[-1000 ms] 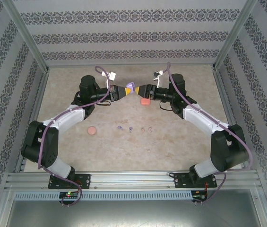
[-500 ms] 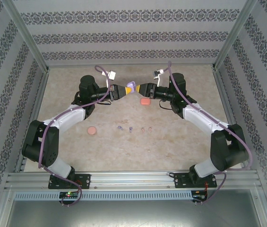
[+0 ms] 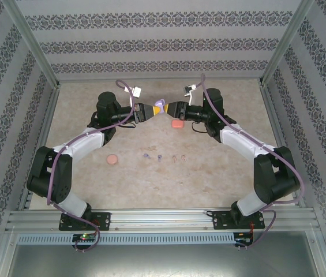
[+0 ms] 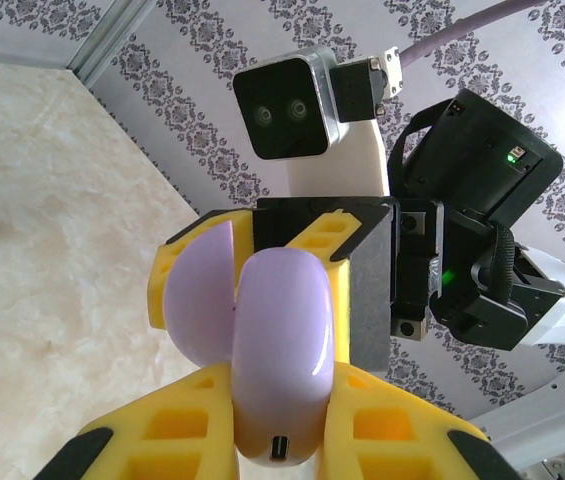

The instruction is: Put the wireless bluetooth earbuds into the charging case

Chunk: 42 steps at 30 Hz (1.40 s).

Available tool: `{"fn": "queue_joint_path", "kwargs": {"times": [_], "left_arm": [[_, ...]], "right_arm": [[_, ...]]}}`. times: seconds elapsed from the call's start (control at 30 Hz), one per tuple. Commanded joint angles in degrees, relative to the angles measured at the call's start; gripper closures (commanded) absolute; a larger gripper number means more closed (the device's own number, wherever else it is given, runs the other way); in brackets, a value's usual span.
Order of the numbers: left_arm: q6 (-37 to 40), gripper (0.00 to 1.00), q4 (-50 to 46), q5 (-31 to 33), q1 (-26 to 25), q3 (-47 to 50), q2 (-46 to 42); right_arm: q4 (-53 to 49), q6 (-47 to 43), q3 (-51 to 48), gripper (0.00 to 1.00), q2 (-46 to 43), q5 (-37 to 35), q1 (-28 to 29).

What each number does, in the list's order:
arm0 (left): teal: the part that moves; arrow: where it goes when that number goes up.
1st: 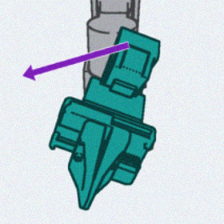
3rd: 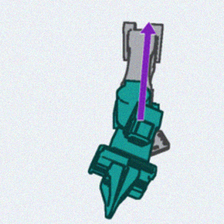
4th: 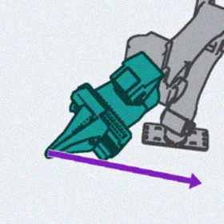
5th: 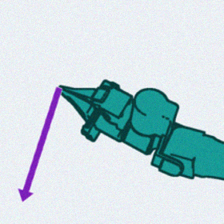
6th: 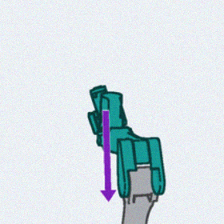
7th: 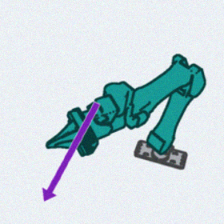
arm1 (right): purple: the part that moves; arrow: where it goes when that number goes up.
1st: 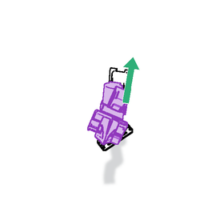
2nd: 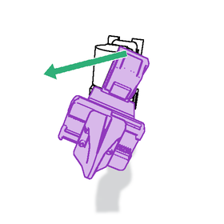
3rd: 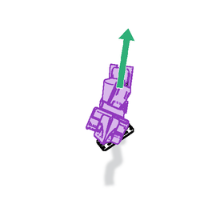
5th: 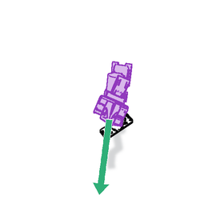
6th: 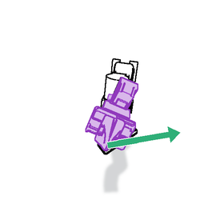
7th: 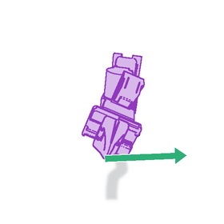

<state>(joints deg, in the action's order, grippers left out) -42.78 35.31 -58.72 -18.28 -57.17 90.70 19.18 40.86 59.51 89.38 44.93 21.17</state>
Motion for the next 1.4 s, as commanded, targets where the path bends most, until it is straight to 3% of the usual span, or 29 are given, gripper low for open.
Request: {"fn": "queue_joint_path", "kwargs": {"times": [0.0, 0.23, 0.57, 0.87, 1.07, 1.37], "left_arm": [[-0.6, 1.0, 3.5, -1.5, -0.2, -1.6, 0.8], [-0.4, 1.0, 3.5, -1.6, -0.5, -1.2, 0.8], [0.0, 0.98, 2.4, -1.0, -0.8, -1.4, 1.9], [4.1, 0.55, -5.3, 4.9, -0.6, -2.0, 1.6], [13.1, 0.3, -19.4, 6.8, 0.8, -6.9, -0.2], [34.8, 0.14, -52.3, 4.3, 1.5, -23.4, 4.3]], "right_arm": [[2.2, 0.6, 1.7, 0.61, 0.8, 1.2, 0.5], [2.3, 1.0, 3.0, 0.69, 1.7, 1.0, 0.5], [1.2, 0.9, 4.6, 1.0, 1.8, 1.0, 0.6], [-5.2, -2.4, 6.1, 1.0, 1.9, -1.3, 0.0], [-16.9, -11.7, 8.7, 1.0, 2.0, -2.9, -2.4], [-35.7, -31.8, 16.0, 1.0, 4.7, -6.8, -4.4]]}}
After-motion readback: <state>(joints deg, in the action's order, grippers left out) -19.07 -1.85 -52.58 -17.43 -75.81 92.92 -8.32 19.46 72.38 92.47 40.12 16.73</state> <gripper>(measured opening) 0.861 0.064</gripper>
